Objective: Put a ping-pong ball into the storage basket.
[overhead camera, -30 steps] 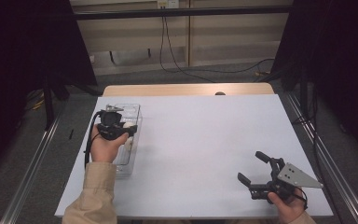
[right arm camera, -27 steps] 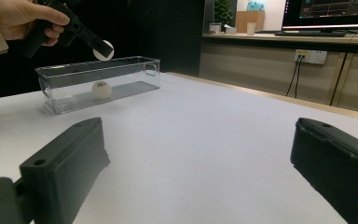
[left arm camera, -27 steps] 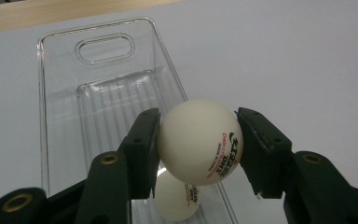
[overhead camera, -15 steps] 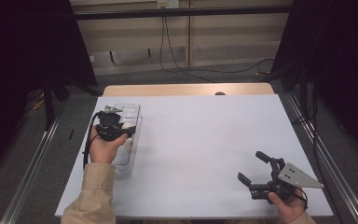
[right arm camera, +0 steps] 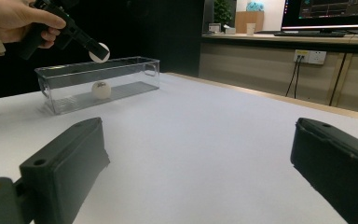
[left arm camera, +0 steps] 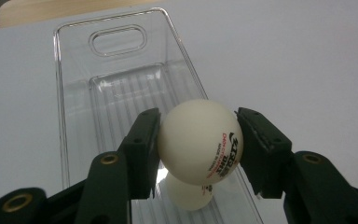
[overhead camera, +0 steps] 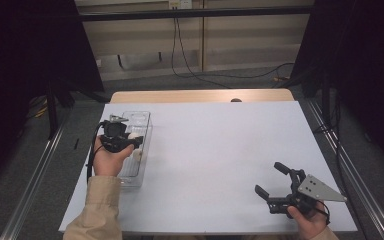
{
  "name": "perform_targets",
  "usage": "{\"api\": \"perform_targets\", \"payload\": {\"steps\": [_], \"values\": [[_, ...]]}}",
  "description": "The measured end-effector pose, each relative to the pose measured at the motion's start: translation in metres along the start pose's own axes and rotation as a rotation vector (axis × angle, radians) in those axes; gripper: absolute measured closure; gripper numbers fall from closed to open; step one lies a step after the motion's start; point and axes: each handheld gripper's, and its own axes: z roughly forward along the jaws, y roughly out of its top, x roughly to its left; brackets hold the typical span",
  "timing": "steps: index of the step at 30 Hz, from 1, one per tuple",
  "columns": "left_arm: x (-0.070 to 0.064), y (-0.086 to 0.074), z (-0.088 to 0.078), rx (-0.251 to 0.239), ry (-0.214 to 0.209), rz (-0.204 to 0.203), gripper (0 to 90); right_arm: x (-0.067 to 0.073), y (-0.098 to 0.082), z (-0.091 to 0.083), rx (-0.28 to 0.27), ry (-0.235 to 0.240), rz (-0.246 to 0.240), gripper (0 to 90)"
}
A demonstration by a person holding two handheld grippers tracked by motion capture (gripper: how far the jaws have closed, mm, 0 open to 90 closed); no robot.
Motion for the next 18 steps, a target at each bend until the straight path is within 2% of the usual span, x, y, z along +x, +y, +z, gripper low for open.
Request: {"api": "perform_targets", "payload": {"steps": [9,18], "values": [[0.0005,-0.0008,-0.0007,0.002,0.006,0.008,51.1,0.0,0.0,-0.0001,-0.001,-0.002,-0.001,2.7],[0.0029,-0.0048,-0.0007,0.0,0.008,-0.002,51.1,-0.0002,0.0001,-0.0003,0.0,-0.001,0.002,2.7]]}}
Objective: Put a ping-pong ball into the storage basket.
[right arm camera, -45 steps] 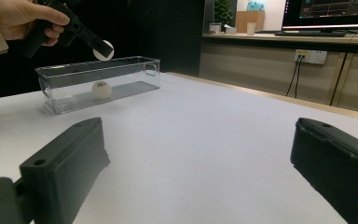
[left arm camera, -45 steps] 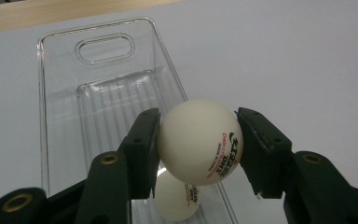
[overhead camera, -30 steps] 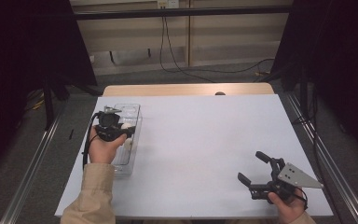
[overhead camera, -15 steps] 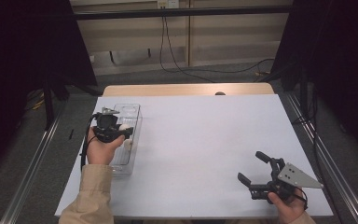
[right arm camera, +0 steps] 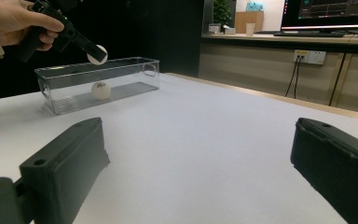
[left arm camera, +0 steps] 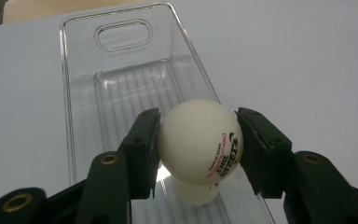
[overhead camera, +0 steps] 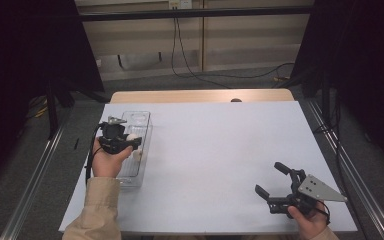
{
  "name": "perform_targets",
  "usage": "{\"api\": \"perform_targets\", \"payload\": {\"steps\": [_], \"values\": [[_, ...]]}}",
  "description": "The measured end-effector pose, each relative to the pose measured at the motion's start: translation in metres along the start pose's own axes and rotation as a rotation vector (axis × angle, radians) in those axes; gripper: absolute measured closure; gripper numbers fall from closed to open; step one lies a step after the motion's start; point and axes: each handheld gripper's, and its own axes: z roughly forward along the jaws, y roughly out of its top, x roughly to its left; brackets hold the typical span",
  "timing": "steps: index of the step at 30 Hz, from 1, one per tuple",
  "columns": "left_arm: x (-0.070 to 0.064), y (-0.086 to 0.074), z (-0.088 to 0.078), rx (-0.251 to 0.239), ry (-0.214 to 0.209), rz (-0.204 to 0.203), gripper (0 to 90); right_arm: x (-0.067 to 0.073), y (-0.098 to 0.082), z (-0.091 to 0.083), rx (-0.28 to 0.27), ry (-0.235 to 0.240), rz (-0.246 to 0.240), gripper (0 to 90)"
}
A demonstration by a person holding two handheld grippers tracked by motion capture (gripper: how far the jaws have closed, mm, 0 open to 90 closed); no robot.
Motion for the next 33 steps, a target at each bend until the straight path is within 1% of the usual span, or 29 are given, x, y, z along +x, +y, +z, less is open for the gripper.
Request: {"api": "perform_targets", "payload": {"steps": [2,16,23,28,33], "values": [[0.0,-0.001,0.0,0.0,0.0,0.004,51.1,0.0,0.0,0.0,0.0,0.0,0.0,2.7],[0.001,-0.004,0.001,0.0,0.003,0.001,51.1,0.0,0.0,0.0,0.0,0.002,0.0,2.6],[0.001,-0.008,0.002,-0.003,0.011,0.0,51.1,0.0,0.0,0.0,-0.001,0.001,0.001,2.6],[0.002,-0.009,0.002,-0.002,0.014,0.008,51.0,0.0,0.0,0.0,-0.001,0.001,0.001,2.6],[0.003,-0.012,0.002,-0.004,0.021,-0.002,51.0,0.0,0.0,0.0,-0.001,0.001,-0.001,2.7]]}}
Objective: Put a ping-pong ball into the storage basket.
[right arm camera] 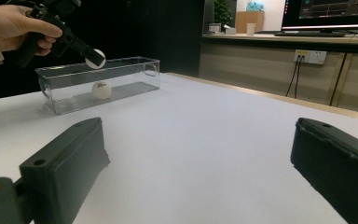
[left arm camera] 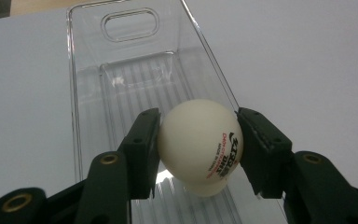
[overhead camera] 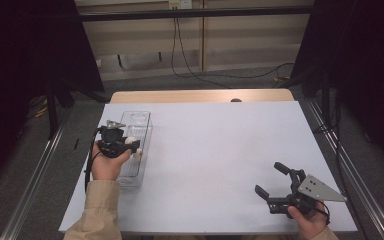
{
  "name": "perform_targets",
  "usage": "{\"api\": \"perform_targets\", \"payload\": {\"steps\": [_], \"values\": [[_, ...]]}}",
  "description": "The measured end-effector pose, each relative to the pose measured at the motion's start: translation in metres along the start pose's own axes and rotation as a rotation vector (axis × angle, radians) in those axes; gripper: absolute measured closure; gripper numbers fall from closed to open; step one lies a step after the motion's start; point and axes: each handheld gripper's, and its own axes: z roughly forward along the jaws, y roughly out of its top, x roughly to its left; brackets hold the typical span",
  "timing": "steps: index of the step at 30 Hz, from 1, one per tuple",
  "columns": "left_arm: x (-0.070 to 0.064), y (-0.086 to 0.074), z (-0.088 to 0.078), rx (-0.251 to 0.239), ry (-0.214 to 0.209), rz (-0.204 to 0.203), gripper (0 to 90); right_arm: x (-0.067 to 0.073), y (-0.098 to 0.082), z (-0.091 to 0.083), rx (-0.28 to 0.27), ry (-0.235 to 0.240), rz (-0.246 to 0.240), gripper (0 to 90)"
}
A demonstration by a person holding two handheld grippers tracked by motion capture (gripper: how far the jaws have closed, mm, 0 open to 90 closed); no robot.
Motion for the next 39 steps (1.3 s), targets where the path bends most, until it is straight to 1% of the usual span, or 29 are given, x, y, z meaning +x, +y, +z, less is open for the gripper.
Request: {"api": "perform_targets", "payload": {"steps": [5,7,13,15,17,21,33,36,39], "values": [[0.001,-0.003,0.001,0.0,0.004,-0.003,51.0,0.0,0.0,0.0,0.0,0.0,0.002,2.6],[0.001,-0.004,0.001,-0.001,0.009,0.002,51.0,0.0,0.0,0.0,0.0,-0.001,0.001,2.6],[0.0,-0.006,0.001,-0.005,0.008,-0.004,51.0,0.0,0.0,0.0,0.0,-0.001,0.001,2.6],[0.001,-0.007,0.0,0.002,0.003,-0.001,51.0,0.0,0.0,0.0,0.0,-0.001,0.002,2.6],[0.001,-0.007,0.0,0.0,0.011,0.0,50.7,0.0,0.0,0.0,0.001,-0.001,0.002,2.6],[0.001,-0.007,0.0,0.004,0.004,0.003,50.9,0.0,0.0,0.0,0.001,-0.002,0.001,2.6],[0.0,-0.009,0.0,0.004,0.007,0.006,50.6,0.0,0.0,0.0,0.0,-0.001,0.0,2.6],[0.001,-0.011,0.002,0.012,0.003,0.002,50.6,0.0,0.0,0.0,0.0,-0.001,-0.001,2.6],[0.002,-0.013,0.002,0.003,0.007,-0.012,49.7,0.0,0.0,0.0,0.0,-0.002,0.001,2.6]]}}
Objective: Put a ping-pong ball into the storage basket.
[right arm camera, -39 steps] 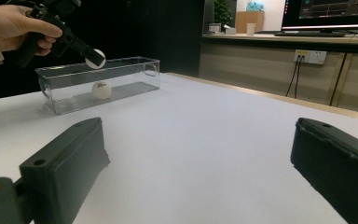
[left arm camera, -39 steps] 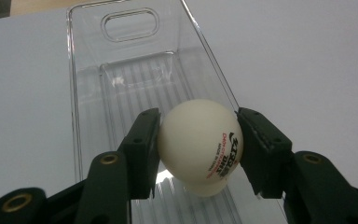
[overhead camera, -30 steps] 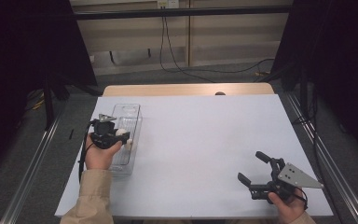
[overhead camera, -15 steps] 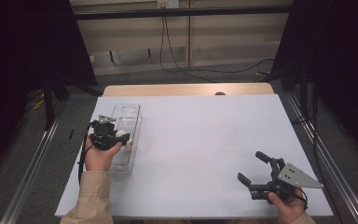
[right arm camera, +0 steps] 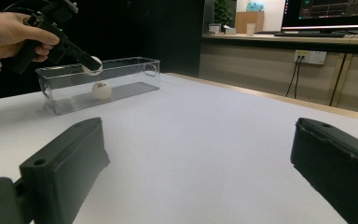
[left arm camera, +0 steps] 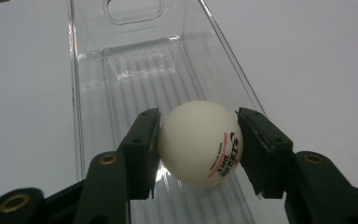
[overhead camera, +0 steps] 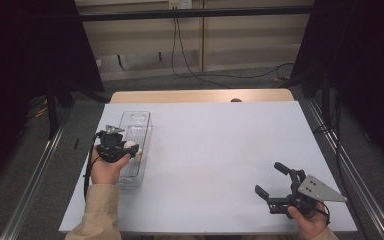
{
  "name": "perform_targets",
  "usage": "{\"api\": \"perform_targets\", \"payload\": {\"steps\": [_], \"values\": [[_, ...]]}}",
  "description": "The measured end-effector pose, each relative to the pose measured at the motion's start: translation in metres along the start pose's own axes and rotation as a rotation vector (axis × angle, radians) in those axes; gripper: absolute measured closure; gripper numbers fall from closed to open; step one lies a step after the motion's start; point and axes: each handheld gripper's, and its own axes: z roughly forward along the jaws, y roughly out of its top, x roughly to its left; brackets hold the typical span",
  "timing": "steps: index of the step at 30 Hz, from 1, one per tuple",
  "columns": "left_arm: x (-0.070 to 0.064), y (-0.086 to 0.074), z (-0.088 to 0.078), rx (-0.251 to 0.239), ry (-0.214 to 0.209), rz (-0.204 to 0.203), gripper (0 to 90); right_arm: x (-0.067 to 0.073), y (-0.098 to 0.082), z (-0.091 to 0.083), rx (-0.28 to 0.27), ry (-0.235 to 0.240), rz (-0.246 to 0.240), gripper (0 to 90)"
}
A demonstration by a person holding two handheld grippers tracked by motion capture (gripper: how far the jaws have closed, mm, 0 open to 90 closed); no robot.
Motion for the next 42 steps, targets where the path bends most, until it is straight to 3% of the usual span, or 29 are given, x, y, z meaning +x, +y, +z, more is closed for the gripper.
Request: {"api": "perform_targets", "payload": {"steps": [23,33,42], "values": [[-0.002,-0.004,-0.011,-0.047,-0.022,-0.018,33.0,0.0,0.0,0.001,0.001,0.0,-0.002,2.6],[-0.006,-0.007,-0.014,-0.093,-0.04,-0.017,22.3,-0.001,-0.001,-0.002,0.003,-0.009,-0.002,2.6],[-0.009,-0.012,-0.02,-0.142,-0.068,-0.016,18.8,-0.002,-0.001,-0.002,0.005,-0.011,-0.005,2.6]]}}
